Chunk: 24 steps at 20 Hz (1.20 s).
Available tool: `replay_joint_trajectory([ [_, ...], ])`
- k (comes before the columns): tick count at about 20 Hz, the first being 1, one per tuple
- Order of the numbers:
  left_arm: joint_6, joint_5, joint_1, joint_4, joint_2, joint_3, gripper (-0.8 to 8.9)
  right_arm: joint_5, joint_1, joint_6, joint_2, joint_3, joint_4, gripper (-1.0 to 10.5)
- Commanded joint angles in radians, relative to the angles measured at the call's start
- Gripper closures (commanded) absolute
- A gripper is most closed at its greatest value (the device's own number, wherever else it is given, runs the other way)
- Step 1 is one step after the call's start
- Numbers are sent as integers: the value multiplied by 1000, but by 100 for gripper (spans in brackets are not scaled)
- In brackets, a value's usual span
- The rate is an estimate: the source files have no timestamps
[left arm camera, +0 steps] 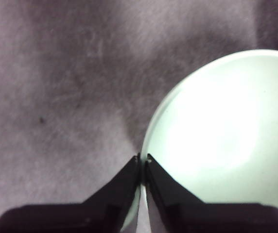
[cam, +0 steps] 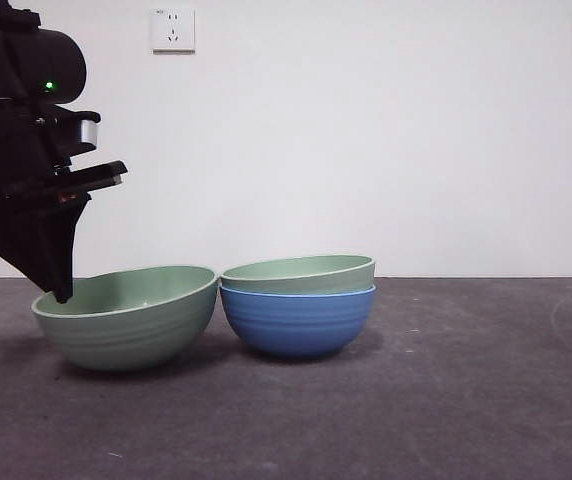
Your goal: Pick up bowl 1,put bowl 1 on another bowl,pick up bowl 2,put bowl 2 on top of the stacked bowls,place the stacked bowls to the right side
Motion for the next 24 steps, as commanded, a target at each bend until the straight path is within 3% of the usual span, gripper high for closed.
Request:
replay_joint_trajectory([
  [1, -7, -1, -4, 18, 7, 2, 822, 0, 1, -5, -3, -2, 0, 721],
  [12, 0, 0, -54, -197, -57, 286, 822, -1, 1, -6, -3, -2, -27, 721],
  [17, -14, -5, -160, -133, -41, 361, 820, -1, 1, -6, -3, -2, -29, 721],
  [24, -41, -14, -231, -124, 146, 497, 819, -1, 1, -6, -3, -2, -74, 721],
])
